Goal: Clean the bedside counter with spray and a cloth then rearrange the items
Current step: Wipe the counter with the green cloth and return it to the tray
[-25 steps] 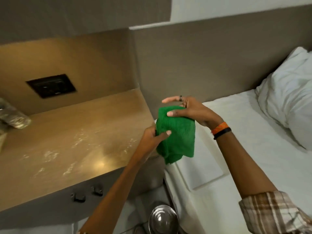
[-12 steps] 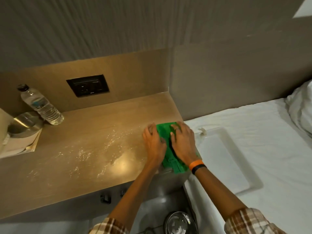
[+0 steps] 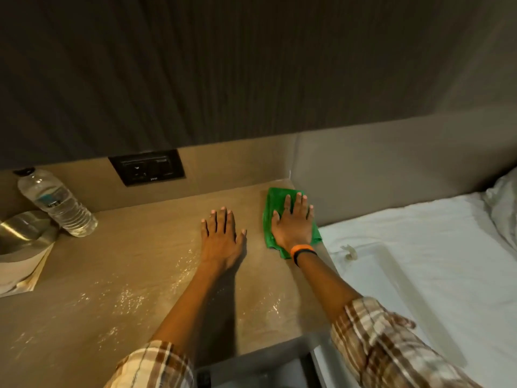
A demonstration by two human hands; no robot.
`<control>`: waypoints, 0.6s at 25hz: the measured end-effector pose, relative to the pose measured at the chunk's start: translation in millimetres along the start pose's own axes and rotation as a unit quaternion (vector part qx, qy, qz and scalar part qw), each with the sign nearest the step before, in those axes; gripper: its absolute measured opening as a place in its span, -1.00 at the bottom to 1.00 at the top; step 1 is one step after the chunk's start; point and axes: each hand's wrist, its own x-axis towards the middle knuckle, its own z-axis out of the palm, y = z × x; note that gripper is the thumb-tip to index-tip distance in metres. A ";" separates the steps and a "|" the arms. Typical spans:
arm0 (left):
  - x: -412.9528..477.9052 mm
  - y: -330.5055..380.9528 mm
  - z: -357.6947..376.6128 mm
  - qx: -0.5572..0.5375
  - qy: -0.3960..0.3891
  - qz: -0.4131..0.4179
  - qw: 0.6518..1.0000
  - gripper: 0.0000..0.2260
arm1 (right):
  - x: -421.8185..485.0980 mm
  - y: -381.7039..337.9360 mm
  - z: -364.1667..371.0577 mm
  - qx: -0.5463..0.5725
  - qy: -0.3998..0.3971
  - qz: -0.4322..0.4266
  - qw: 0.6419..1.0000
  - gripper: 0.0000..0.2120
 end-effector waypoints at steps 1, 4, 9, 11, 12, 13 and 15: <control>0.0 1.2 2.8 0.000 0.002 -0.002 1.000 -0.36 | 18.8 -12.6 -2.1 -0.003 -0.006 -0.010 1.000 -0.35; 2.9 1.3 3.2 -0.010 0.009 -0.016 1.000 -0.35 | 49.7 -39.0 -2.0 -0.024 -0.010 -0.082 0.996 -0.37; 8.6 1.2 -9.4 -0.013 -0.039 -0.021 0.999 -0.38 | 7.9 1.0 -6.6 -0.088 -0.014 -0.311 0.946 -0.43; 5.7 2.3 -15.6 -0.027 -0.044 -0.019 0.999 -0.39 | -31.3 39.6 -7.5 -0.073 -0.001 -0.292 0.954 -0.43; 3.7 3.4 -16.9 -0.027 -0.042 -0.017 0.999 -0.38 | -56.6 56.6 -3.7 -0.053 0.014 -0.263 0.963 -0.43; 1.1 5.3 -16.7 -0.028 -0.042 -0.017 0.999 -0.38 | -86.4 65.4 1.7 -0.037 0.026 -0.226 0.973 -0.41; 1.0 7.6 -17.7 -0.026 -0.046 -0.014 0.999 -0.38 | -151.0 47.9 23.2 -0.004 0.049 -0.144 0.988 -0.39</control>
